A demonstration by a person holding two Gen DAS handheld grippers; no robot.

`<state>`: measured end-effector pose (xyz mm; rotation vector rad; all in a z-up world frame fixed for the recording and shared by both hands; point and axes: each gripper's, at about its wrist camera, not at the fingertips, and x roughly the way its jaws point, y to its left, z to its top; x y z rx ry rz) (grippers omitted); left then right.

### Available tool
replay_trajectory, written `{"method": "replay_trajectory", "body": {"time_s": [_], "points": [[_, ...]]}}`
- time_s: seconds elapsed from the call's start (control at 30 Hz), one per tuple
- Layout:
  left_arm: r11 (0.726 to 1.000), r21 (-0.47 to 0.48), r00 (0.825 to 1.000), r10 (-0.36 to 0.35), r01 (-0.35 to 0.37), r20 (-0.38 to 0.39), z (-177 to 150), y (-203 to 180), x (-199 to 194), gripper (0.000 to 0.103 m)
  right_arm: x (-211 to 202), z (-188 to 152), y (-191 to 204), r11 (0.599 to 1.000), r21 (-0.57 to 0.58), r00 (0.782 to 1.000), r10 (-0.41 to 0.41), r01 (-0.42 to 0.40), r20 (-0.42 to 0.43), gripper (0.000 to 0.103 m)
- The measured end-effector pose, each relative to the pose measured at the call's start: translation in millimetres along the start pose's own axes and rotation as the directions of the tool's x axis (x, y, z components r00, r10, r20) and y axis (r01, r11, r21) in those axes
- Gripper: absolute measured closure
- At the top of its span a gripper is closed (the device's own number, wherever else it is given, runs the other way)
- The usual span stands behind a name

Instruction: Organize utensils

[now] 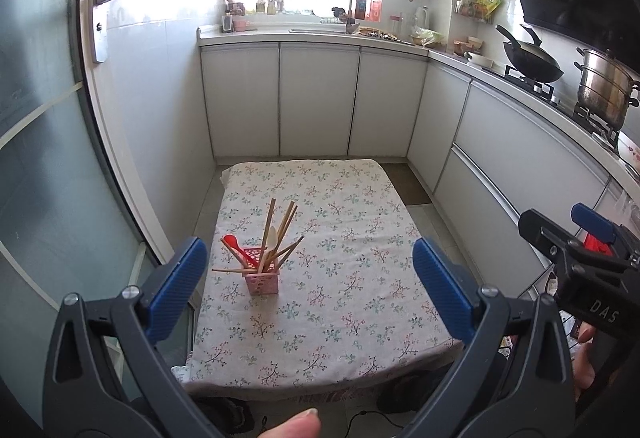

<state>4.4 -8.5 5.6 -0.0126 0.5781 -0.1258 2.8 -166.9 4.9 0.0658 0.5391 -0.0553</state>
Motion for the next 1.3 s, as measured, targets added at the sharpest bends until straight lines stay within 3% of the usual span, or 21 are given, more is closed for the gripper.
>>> {"method": "replay_trajectory", "body": {"time_s": [0.53, 0.97, 1.3], "points": [[1.000, -0.002, 1.000, 0.011, -0.011, 0.001, 2, 0, -3, 0.001, -3, -1, 4, 1.000, -0.029, 1.000, -0.006, 0.006, 0.016, 0.000], [0.999, 0.021, 0.999, 0.039, -0.038, -0.029, -1, -2, 1, 0.001, 1, -6, 27, 0.983, -0.181, 1.000, 0.027, -0.028, -0.008, 0.000], [0.998, 0.018, 0.997, 0.054, -0.054, -0.050, -3, 1, 12, 0.001, 12, -9, 27, 0.980, -0.197, 0.999, 0.035, -0.040, -0.026, 0.000]]}}
